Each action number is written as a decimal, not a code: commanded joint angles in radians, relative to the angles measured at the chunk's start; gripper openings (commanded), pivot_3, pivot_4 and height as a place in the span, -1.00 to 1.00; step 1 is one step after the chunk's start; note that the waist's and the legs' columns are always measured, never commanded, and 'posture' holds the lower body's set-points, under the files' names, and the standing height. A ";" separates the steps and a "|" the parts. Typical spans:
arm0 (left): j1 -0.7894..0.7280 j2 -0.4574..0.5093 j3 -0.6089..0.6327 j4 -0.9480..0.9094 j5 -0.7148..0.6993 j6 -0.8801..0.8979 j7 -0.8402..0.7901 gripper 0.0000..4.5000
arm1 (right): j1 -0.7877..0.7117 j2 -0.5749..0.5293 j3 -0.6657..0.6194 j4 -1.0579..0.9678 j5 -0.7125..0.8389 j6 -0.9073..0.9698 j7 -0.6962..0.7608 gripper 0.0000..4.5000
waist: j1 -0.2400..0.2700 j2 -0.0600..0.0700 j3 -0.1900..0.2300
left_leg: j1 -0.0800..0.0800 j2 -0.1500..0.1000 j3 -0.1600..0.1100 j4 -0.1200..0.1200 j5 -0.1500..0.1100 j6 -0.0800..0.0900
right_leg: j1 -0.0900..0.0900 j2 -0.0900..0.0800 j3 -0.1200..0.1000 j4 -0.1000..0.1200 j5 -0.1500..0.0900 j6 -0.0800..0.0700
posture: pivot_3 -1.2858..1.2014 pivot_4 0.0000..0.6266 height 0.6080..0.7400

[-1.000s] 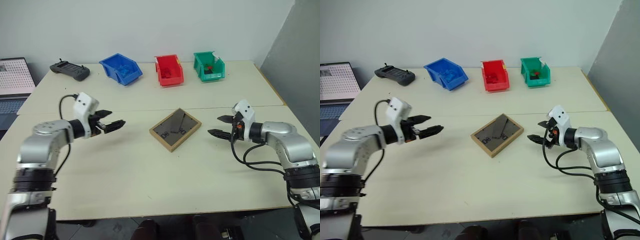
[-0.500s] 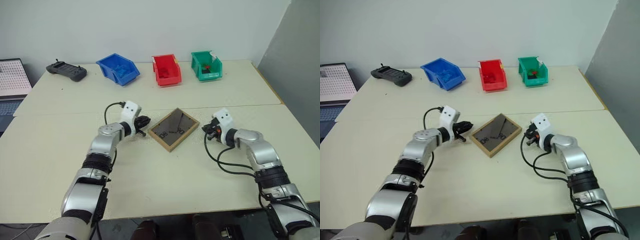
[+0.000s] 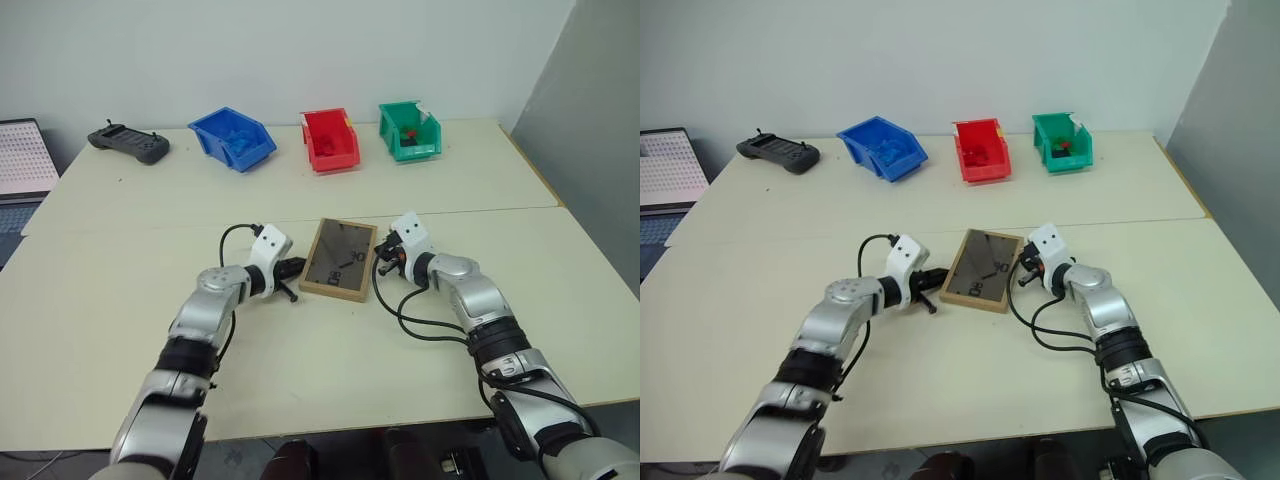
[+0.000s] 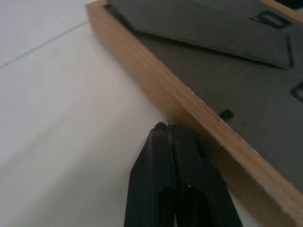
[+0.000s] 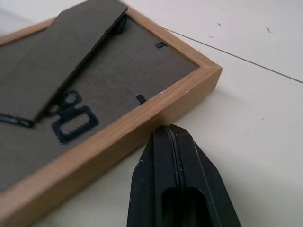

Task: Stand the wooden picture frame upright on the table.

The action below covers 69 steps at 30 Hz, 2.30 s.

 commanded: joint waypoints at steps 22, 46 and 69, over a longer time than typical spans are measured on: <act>0.482 0.258 0.379 -0.649 -0.556 0.686 -0.131 -0.61 | 0.150 -0.150 0.145 -0.377 0.028 0.083 0.271 -1.00 | 0.014 0.000 0.000 | 0.002 0.000 0.000 -0.002 -0.001 0.001 | 0.001 0.001 0.000 -0.001 0.000 0.000 | 0.03 -0.52 1.00; 0.330 -0.232 0.579 -0.284 -0.822 1.101 0.249 0.99 | 0.118 -0.026 0.197 -0.330 0.010 0.034 0.250 -1.00 | 0.036 0.007 -0.012 | 0.011 -0.001 -0.001 -0.001 -0.001 0.000 | 0.012 -0.001 0.000 -0.003 0.000 0.000 | 0.03 -0.52 1.00; 0.420 -0.250 0.622 -0.350 -0.946 1.152 0.446 0.99 | 0.065 -0.124 0.243 -0.193 -0.164 -0.143 0.193 -1.00 | 0.024 0.007 -0.014 | 0.013 0.000 0.001 -0.003 -0.001 0.001 | 0.011 0.001 0.002 -0.003 0.000 0.000 | 0.03 -0.52 1.00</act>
